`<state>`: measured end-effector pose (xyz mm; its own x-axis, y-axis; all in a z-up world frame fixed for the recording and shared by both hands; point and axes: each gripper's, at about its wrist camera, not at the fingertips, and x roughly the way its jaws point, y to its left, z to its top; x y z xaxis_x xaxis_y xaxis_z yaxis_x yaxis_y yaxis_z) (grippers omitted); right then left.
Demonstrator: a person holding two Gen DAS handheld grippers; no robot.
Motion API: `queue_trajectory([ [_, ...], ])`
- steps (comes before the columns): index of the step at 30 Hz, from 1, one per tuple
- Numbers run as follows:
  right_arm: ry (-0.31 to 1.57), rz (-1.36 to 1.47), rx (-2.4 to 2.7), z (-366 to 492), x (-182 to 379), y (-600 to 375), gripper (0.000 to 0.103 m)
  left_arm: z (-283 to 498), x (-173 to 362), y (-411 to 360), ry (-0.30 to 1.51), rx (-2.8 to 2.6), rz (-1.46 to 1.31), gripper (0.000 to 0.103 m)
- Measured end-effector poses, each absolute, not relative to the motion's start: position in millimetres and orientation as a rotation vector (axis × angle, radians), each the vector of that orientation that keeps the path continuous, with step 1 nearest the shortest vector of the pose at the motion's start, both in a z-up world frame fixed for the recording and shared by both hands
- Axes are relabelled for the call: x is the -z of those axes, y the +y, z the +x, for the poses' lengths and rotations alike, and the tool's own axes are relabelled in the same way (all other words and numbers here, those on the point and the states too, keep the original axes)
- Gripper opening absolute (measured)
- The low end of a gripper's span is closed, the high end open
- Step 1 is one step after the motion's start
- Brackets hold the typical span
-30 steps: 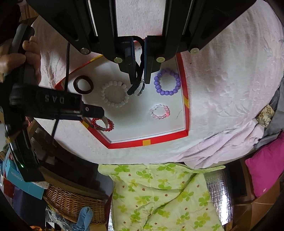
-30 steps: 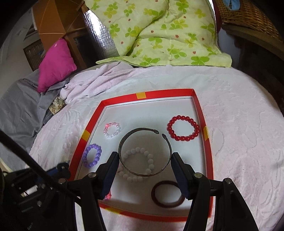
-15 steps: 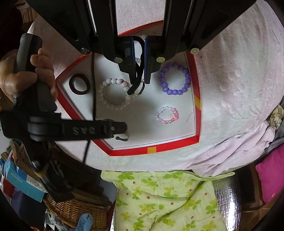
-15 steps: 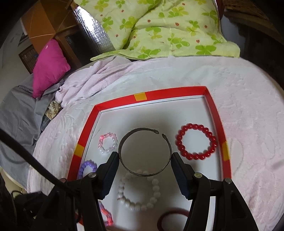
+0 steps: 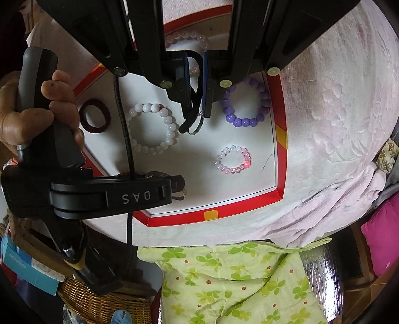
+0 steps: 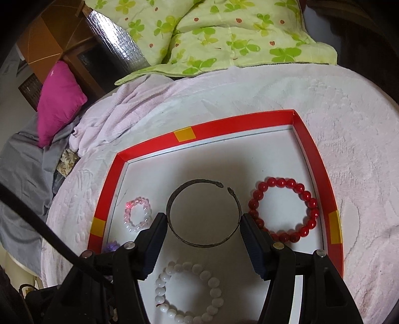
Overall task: Organize jewelry
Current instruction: 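Carry the hair tie over the tray while the right tool carries the silver bangle there, then open the left tool to drop the hair tie while the right tool releases the bangle in the tray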
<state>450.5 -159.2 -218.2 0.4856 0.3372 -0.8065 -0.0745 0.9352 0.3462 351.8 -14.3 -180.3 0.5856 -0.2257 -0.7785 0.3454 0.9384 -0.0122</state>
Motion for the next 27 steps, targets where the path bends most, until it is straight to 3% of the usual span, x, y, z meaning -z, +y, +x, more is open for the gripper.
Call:
queue_trajectory([
  [21, 1.03, 0.228, -0.204, 468, 219, -164, 0.064, 372, 199, -22, 0.922, 0.322, 0.146, 0.009],
  [27, 1.045, 0.251, -0.209, 466, 220, -167, 0.073, 374, 198, -23, 0.924, 0.318, 0.152, 0.009],
])
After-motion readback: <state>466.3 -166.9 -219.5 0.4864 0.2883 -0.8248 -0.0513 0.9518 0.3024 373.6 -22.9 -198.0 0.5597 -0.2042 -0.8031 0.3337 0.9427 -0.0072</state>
